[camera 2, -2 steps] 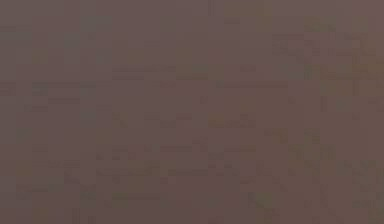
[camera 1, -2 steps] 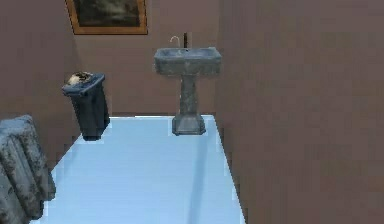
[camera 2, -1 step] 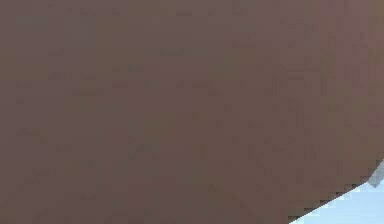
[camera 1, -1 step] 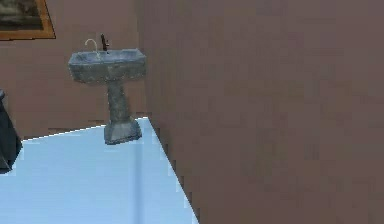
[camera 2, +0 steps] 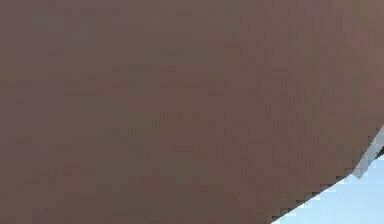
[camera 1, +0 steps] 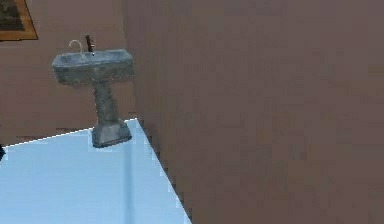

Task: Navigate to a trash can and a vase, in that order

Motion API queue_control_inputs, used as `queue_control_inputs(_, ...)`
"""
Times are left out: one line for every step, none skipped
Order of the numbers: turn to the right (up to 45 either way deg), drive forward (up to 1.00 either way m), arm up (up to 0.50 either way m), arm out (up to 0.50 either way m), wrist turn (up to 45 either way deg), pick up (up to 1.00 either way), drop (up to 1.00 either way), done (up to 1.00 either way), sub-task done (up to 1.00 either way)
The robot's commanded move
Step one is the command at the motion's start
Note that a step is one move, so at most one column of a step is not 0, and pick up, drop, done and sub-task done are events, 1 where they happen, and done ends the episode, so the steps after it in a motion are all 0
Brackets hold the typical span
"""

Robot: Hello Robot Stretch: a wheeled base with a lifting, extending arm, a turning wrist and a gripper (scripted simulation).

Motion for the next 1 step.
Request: queue_control_inputs(0.0,0.3,0.0,0.0,0.0,0.0,0.0,0.0,0.0)
